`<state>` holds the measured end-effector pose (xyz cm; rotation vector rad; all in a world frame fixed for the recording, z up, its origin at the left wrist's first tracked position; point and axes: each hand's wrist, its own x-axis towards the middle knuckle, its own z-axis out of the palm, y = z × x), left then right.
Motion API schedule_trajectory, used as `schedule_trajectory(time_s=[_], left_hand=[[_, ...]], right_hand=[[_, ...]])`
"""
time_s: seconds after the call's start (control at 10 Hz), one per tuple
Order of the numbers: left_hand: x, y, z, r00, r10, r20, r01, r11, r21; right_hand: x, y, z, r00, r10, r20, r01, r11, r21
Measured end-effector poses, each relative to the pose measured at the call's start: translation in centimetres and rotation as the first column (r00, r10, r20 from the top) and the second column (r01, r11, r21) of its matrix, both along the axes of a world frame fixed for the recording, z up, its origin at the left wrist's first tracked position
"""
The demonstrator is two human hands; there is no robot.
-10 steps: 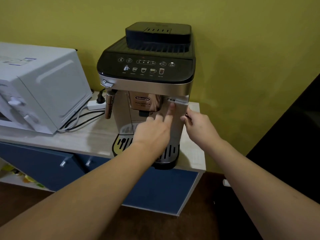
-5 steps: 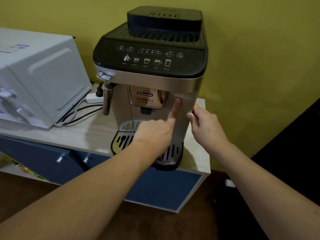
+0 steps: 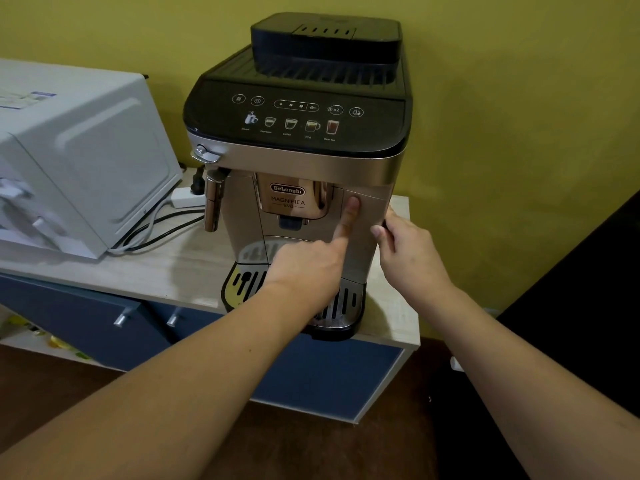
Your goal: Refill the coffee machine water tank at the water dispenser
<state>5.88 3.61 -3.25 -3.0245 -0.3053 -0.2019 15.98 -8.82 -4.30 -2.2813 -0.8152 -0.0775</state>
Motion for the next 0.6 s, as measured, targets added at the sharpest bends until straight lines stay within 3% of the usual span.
schedule_trajectory(time_s=[0.4, 0.6], left_hand=[[-0.9, -0.8, 1.8, 0.996, 0.063, -0.06, -0.067, 0.996, -0.066], [-2.9, -0.5, 3.1, 0.996, 0.079, 0.035, -0.072, 0.984, -0.161]], right_hand=[[-1.6, -0.4, 2.5, 0.994, 0.004, -0.113, -0.015, 0.995, -0.099], [-5.0, -1.6, 5.4, 0.987, -0.048, -0.155, 0.036, 0.996, -0.076]])
